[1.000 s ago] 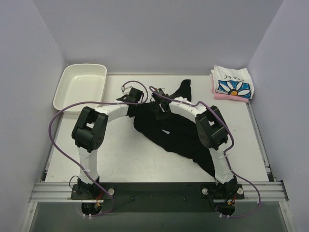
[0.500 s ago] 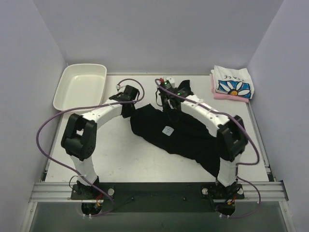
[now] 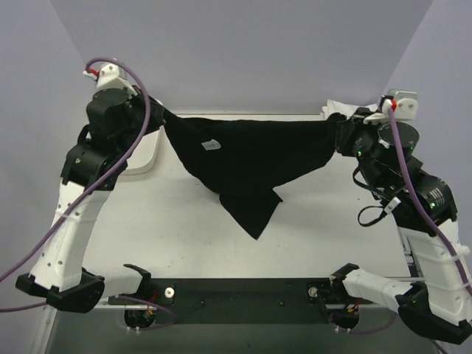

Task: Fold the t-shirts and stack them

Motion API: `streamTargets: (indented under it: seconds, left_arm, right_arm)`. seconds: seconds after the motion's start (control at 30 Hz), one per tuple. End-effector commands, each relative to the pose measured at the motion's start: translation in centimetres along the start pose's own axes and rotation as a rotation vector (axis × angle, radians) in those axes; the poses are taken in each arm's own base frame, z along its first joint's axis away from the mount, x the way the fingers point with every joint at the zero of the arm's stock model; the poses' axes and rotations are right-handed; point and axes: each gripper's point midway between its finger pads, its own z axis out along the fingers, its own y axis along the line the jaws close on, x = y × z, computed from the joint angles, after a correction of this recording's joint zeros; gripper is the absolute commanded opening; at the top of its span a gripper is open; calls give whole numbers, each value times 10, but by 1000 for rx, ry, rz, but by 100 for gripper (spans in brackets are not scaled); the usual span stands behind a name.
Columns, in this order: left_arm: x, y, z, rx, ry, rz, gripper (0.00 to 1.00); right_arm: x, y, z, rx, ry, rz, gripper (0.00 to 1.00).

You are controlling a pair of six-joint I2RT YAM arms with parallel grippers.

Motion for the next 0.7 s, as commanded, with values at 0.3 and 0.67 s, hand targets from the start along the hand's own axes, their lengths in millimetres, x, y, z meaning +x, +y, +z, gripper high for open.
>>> streamTargets:
  seconds: [0.3,0.67]
  left_arm:
    - [-44,3,-87,77,-83,26,0]
    - [-18,-12,-81,177,-7,-14,0]
  right_arm:
    - [-3,-46,-53,95,-4,28,0]
    - [20,-48,-28,169,82,-13,0]
